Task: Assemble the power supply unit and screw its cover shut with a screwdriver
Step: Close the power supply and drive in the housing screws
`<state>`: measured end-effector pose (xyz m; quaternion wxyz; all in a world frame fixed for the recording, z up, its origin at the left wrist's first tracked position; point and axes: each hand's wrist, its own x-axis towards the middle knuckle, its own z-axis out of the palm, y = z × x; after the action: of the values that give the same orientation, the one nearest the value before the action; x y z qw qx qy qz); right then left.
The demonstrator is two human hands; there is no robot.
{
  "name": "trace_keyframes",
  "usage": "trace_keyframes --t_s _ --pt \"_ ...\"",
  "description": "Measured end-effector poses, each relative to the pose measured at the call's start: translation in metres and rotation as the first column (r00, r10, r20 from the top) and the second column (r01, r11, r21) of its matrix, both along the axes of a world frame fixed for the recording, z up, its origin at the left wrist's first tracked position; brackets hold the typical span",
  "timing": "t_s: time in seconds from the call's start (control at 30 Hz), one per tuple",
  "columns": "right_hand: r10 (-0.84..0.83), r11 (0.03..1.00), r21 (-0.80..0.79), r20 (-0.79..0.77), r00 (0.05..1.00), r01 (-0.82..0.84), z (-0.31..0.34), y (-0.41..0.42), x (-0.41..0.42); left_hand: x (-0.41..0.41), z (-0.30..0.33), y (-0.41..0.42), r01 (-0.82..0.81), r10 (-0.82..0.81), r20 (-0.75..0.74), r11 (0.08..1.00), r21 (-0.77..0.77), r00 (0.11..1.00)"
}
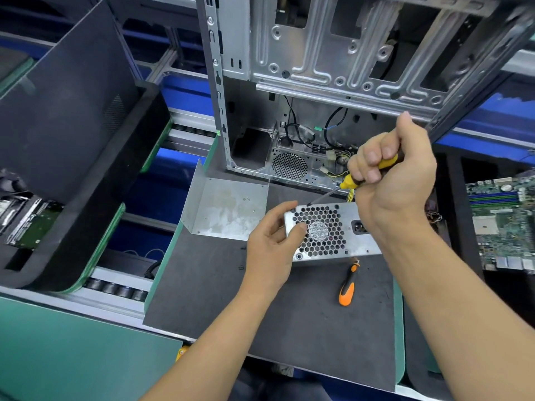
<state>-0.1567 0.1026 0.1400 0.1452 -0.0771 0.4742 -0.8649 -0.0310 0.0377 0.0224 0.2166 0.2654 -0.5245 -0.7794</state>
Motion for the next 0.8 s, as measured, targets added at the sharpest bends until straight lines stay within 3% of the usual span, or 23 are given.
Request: trace_keyframes --t_s 0.2,0.57,0.7,0.8 --pt "0.058 0.998 -0.012 -0.033 0.998 -0.058 -0.001 -0.013 0.010 -0.001 -0.001 0.000 -0.008 0.009 0.007 1.000 -0.011 1.000" --pt "0.116 0.989 0.110 -0.124 0.985 -0.103 -0.002 -0.018 0.017 -0.001 0.000 -0.001 -0.018 0.018 0.008 1.000 -0.007 1.000" --pt "0.189 0.964 0.235 -0.266 0.945 -0.126 -0.003 -0.019 0.021 -0.002 0.000 -0.002 -0.028 0.029 0.017 0.999 -0.019 0.999" --pt "0.315 0.877 0.473 -0.420 0.851 -0.091 -0.001 -0.016 0.023 -0.002 0.002 -0.003 -0.033 0.033 0.021 0.999 -0.017 0.999"
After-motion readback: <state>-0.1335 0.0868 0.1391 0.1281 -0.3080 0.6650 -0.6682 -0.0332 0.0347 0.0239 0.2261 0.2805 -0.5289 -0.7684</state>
